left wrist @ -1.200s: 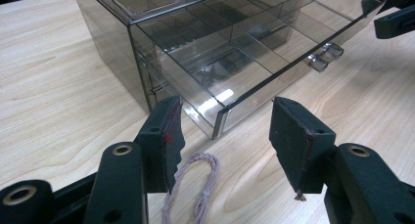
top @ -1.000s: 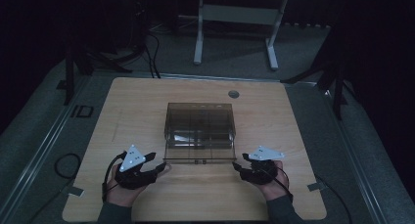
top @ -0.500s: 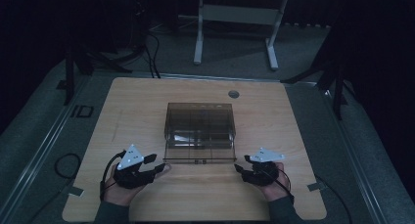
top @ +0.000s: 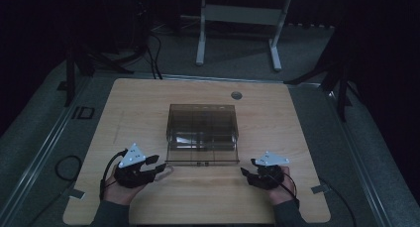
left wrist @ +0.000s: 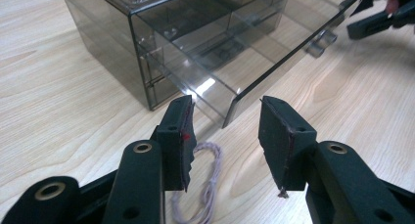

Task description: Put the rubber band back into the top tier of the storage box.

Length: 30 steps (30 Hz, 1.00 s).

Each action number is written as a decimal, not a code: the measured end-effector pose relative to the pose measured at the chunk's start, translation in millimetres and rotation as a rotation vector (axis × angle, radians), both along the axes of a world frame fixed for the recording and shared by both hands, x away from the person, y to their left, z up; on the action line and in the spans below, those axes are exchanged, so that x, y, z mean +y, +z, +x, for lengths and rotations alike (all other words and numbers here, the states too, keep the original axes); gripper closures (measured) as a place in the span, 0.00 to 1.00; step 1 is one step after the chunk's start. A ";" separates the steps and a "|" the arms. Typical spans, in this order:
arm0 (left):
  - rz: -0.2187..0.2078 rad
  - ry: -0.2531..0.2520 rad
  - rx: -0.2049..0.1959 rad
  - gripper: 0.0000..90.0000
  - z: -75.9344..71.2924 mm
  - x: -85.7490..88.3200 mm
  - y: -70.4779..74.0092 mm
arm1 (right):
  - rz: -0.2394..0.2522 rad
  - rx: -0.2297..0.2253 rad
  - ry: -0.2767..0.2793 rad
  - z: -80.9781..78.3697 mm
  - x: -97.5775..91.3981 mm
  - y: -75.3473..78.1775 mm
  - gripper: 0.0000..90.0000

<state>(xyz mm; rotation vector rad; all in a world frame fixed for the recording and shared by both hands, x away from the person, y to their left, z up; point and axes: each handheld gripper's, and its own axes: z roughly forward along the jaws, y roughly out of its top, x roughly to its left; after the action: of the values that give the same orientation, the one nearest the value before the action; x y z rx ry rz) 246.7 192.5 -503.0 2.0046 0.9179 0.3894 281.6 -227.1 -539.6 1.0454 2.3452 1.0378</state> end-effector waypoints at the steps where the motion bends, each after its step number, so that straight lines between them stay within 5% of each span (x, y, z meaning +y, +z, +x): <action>1: 0.013 -0.014 0.016 0.64 1.8 1.0 1.0 | 0.002 0.002 -0.002 -0.2 -1.3 -1.3 0.50; 10: 0.044 -0.039 0.033 0.64 3.9 10.0 5.1 | -0.002 0.008 -0.015 0.2 -10.6 -8.5 0.50; 19: 0.159 -0.078 0.070 0.61 11.3 13.3 3.3 | 0.007 0.003 -0.039 4.1 -13.9 -12.9 0.50; 30: 0.219 -0.098 0.115 0.56 17.8 13.7 -1.7 | 0.003 0.006 -0.038 7.6 -14.8 -18.6 0.50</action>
<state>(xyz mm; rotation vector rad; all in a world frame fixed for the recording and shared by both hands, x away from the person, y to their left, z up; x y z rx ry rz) 264.5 206.3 -504.8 2.2831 0.8731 0.3348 289.2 -241.9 -558.2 1.0918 2.3197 1.0257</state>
